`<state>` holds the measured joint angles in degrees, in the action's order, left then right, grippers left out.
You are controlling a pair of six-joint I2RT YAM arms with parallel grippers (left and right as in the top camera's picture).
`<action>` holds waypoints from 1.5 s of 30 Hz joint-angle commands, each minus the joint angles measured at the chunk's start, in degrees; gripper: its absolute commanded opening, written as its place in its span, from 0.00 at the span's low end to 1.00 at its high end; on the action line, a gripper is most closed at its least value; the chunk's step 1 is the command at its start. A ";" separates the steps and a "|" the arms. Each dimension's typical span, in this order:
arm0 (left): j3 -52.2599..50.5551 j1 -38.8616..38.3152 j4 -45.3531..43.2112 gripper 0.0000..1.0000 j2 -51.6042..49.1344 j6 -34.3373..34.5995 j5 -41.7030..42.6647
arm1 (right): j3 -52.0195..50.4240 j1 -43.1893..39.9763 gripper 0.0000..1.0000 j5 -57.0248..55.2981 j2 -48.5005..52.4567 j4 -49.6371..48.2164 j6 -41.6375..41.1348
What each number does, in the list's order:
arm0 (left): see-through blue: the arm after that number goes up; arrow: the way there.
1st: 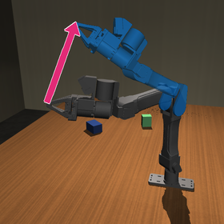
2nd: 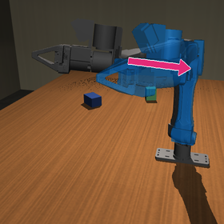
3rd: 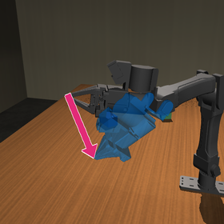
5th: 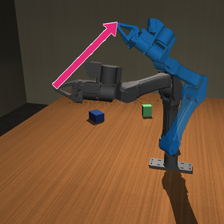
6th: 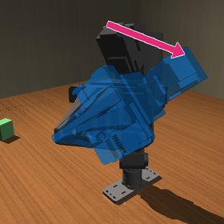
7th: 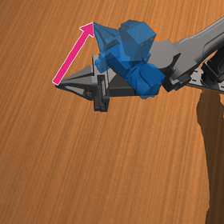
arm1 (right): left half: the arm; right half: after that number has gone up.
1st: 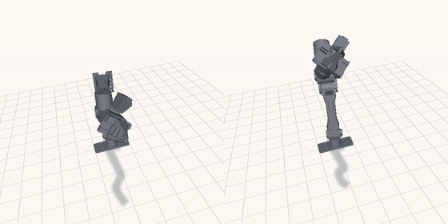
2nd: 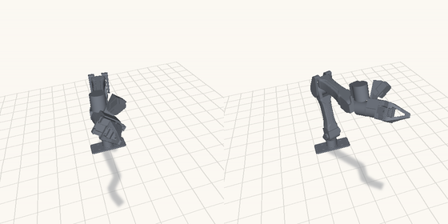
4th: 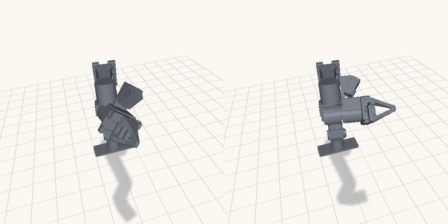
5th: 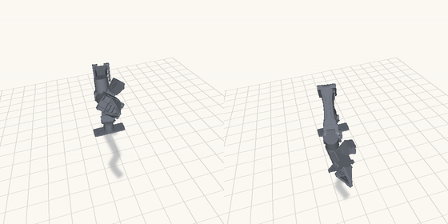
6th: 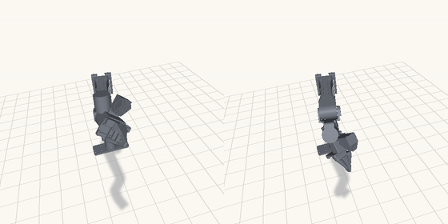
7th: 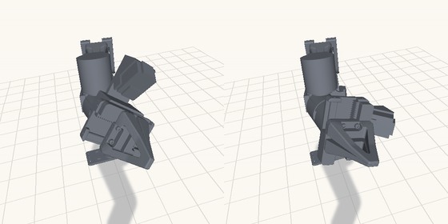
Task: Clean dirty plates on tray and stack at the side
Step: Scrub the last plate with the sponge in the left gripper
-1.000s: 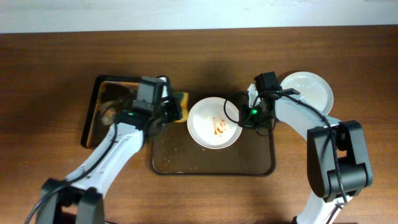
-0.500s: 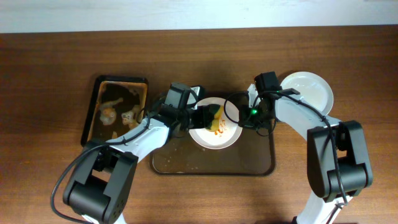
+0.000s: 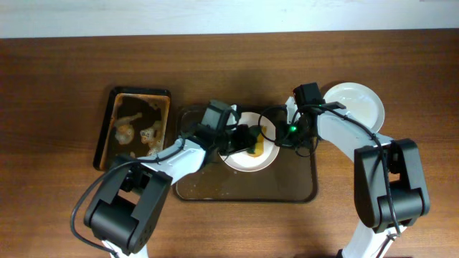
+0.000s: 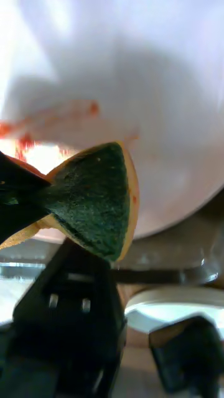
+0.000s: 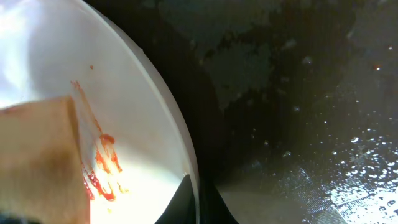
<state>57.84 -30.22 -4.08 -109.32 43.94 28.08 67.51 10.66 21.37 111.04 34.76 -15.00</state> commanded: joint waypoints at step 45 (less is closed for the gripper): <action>-0.04 -2.43 8.72 0.00 1.51 -23.04 5.42 | -0.42 0.26 0.04 -0.66 -0.11 0.85 -0.31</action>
<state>58.30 -31.09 6.09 -108.14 25.54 24.77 67.51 10.66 21.61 111.04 35.18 -14.98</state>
